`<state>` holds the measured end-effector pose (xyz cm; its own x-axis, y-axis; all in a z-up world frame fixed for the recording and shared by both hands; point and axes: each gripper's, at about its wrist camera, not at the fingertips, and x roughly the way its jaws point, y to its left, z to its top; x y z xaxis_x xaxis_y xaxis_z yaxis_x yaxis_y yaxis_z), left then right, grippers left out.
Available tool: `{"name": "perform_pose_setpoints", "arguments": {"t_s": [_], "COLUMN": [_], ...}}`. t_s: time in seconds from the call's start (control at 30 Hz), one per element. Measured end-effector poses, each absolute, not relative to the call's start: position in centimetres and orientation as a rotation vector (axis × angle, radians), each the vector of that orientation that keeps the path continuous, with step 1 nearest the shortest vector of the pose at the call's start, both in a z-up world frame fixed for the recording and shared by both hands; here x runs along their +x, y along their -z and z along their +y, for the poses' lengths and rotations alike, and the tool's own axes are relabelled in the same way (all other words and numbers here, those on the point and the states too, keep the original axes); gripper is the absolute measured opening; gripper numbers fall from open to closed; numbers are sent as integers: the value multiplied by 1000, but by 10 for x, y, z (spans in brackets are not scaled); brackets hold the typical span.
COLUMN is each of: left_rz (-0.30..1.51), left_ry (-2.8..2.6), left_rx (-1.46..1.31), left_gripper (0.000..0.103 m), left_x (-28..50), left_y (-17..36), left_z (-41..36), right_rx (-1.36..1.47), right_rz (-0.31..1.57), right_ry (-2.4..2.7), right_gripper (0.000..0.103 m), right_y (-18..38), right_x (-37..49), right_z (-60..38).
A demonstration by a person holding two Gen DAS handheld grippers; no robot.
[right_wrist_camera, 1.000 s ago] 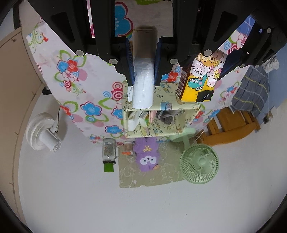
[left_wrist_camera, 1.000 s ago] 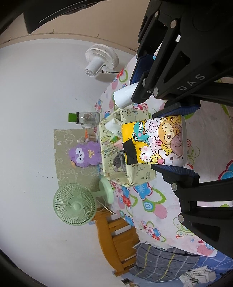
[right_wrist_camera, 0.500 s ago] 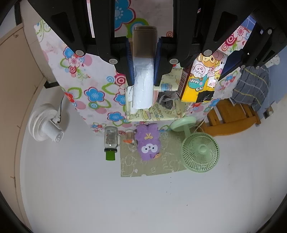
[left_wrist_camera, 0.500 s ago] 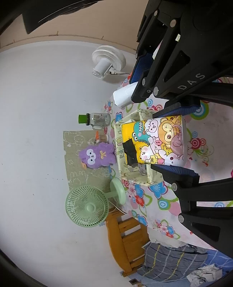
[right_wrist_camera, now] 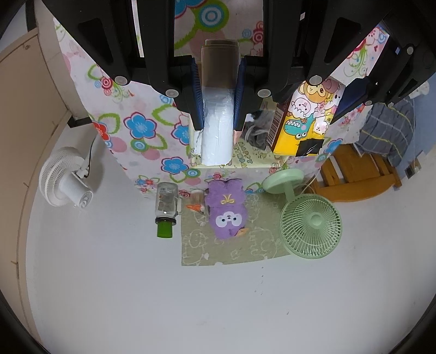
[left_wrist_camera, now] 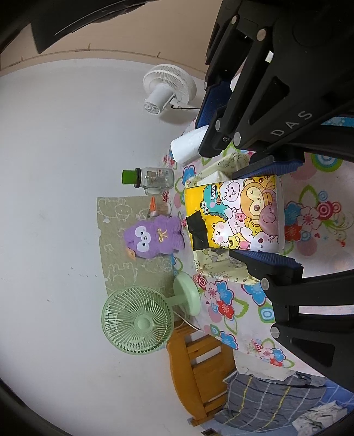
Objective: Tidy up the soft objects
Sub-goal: 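Lift and carry the cartoon tissue pack and white towel roll over the box, then lower both items into the box and open both tools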
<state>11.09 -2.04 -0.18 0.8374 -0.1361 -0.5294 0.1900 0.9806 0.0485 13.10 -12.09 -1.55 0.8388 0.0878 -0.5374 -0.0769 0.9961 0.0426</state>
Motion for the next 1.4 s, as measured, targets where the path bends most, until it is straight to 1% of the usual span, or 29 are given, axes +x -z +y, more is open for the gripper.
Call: {"name": "perform_pose_setpoints", "arguments": {"t_s": [0.8,1.13,1.3,1.37,1.4], "left_rz": [646,698,731,745,752], "left_ry": [115,88,87,94,95], "left_rx": [61,55,37,26,22], "left_gripper": [49,51,61,71,74], "left_x": [218,251,259,261,261], "left_y": [33,56,67,71,72], "left_z": [-11,-5,3,7,9], "right_rx": [19,14,12,14,17], "right_rz": [631,665,686,693,696], "right_ry": [-121,-142,-169,-180,-182], "right_gripper": [24,24,24,24,24], "right_y": [40,54,64,67,70], "right_x": [235,261,273,276,279], "right_z": [-117,-109,-100,-97,-94]}}
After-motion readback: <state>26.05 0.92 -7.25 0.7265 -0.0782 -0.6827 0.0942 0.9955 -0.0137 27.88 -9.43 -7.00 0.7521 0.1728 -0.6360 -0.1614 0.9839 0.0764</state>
